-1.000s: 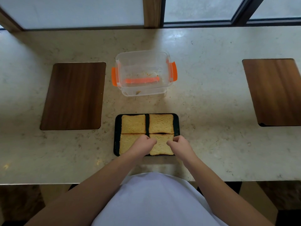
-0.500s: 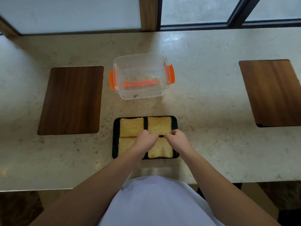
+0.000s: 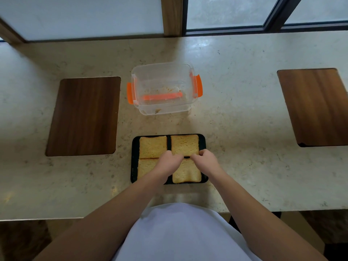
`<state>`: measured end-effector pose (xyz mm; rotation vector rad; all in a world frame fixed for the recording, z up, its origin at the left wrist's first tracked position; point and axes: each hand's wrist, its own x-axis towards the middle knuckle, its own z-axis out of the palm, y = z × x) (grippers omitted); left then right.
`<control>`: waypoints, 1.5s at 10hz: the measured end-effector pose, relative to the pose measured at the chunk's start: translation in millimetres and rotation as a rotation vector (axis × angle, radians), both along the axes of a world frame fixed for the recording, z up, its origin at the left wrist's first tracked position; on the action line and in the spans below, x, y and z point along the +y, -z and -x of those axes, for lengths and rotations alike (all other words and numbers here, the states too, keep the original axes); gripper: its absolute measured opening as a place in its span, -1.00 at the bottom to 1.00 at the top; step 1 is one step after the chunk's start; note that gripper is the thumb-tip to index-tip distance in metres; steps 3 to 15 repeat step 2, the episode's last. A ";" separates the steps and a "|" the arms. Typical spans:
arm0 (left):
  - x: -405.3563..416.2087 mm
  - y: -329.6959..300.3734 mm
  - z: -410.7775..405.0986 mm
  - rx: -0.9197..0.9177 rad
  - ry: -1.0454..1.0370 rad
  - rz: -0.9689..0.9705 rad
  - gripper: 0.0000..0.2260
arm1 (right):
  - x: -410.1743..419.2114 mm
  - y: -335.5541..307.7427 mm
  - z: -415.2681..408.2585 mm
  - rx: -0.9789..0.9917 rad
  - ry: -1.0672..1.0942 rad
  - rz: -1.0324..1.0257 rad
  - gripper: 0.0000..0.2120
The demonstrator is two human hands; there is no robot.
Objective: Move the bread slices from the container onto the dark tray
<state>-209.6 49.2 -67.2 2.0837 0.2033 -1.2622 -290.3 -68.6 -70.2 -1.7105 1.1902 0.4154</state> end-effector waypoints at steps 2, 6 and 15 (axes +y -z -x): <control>-0.4 -10.6 3.3 -0.066 0.091 -0.016 -0.52 | -9.2 -0.8 1.5 0.015 -0.057 -0.003 -0.48; -0.4 -10.6 3.3 -0.066 0.091 -0.016 -0.52 | -9.2 -0.8 1.5 0.015 -0.057 -0.003 -0.48; -0.4 -10.6 3.3 -0.066 0.091 -0.016 -0.52 | -9.2 -0.8 1.5 0.015 -0.057 -0.003 -0.48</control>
